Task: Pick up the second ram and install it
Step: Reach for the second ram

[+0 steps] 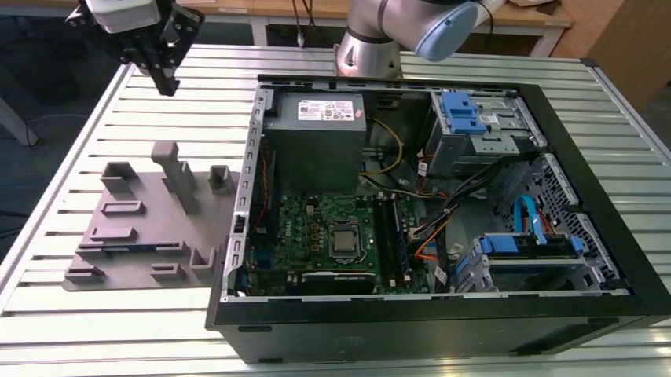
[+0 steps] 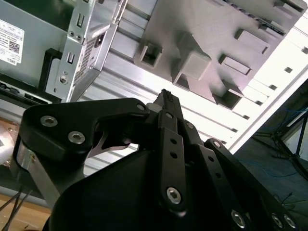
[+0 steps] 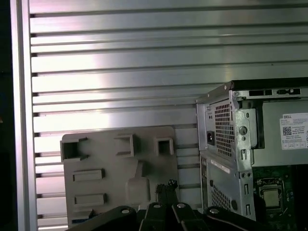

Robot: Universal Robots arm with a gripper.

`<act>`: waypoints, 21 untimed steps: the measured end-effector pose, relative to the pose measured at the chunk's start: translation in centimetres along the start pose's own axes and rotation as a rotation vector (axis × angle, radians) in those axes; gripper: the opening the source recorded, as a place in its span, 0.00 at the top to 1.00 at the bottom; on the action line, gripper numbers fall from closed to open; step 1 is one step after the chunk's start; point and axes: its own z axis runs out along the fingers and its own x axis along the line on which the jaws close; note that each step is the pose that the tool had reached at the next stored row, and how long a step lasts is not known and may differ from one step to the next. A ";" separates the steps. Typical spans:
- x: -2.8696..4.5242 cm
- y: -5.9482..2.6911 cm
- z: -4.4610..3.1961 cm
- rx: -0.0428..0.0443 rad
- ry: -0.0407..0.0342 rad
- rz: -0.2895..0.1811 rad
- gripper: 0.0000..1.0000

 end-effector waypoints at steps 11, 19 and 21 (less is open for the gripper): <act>3.27 -0.39 0.48 0.0000 0.0000 0.000 0.93; 5.42 -1.87 1.19 -0.0001 0.0000 0.000 0.93; 5.44 -2.53 1.39 0.0000 0.0000 0.000 0.93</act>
